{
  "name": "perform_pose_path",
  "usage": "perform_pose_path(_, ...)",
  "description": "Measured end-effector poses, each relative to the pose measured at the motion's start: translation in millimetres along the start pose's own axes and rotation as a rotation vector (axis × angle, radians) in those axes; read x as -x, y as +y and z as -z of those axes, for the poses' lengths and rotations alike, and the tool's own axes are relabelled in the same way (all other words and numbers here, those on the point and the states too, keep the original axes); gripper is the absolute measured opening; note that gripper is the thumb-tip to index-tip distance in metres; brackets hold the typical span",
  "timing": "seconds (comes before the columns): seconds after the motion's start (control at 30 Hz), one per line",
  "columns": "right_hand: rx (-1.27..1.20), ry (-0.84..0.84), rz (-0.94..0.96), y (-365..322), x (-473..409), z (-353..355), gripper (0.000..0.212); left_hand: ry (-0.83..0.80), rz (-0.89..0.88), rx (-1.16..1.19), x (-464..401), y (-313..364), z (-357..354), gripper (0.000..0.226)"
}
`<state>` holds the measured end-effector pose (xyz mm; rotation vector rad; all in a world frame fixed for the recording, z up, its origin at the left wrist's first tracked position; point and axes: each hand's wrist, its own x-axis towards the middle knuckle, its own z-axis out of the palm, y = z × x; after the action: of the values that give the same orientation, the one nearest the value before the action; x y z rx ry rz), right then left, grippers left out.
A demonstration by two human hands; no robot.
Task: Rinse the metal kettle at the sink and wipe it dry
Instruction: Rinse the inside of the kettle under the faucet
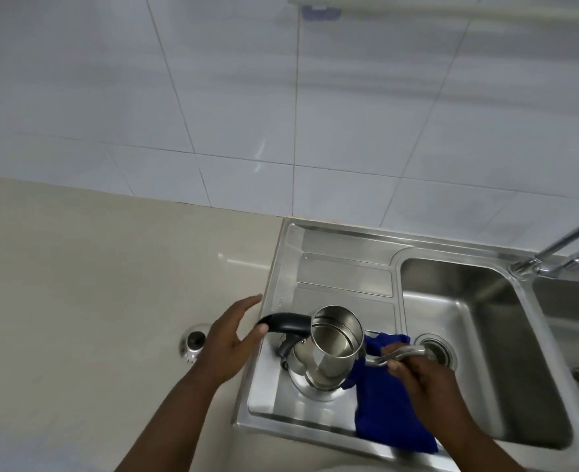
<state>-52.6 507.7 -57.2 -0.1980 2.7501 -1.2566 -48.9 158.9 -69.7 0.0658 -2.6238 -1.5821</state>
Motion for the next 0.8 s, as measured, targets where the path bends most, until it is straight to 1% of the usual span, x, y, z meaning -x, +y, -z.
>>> perform_pose_path(0.03, 0.006, 0.006, 0.005, 1, 0, -1, 0.029, -0.078, 0.003, 0.043, -3, 7, -5, 0.050)
perform_pose_path(0.1, -0.016, 0.015, 0.013, 5, 1, -3, 0.023, -0.176, 0.028, 0.094, -9, 14, -11, 0.052)
perform_pose_path(0.2, -0.119, 0.035, -0.008, 9, 2, -7, 0.023, -0.236, 0.050, 0.079, -16, 22, -16, 0.051)
perform_pose_path(0.3, -0.206, 0.047, -0.030, 7, 3, -6, 0.025, -0.220, 0.067, 0.055, -17, 31, -18, 0.046)
perform_pose_path(0.4, -0.226, 0.057, 0.000, 5, 4, -2, 0.018, -0.181, 0.069, 0.039, -13, 41, -20, 0.046)
perform_pose_path(0.5, -0.257, 0.076, 0.008, 3, 5, 9, 0.013, -0.134, 0.028, 0.000, -6, 56, -23, 0.049)
perform_pose_path(0.6, -0.274, 0.106, 0.047, 1, 9, 27, 0.014, -0.084, -0.039, -0.023, 0, 80, -25, 0.056)
perform_pose_path(0.7, -0.334, 0.128, 0.078, 4, 14, 54, 0.013, -0.104, -0.103, -0.058, 1, 109, -33, 0.061)
perform_pose_path(0.8, -0.364, 0.182, 0.079, 17, 19, 86, 0.012, -0.123, -0.124, -0.077, -2, 139, -54, 0.052)
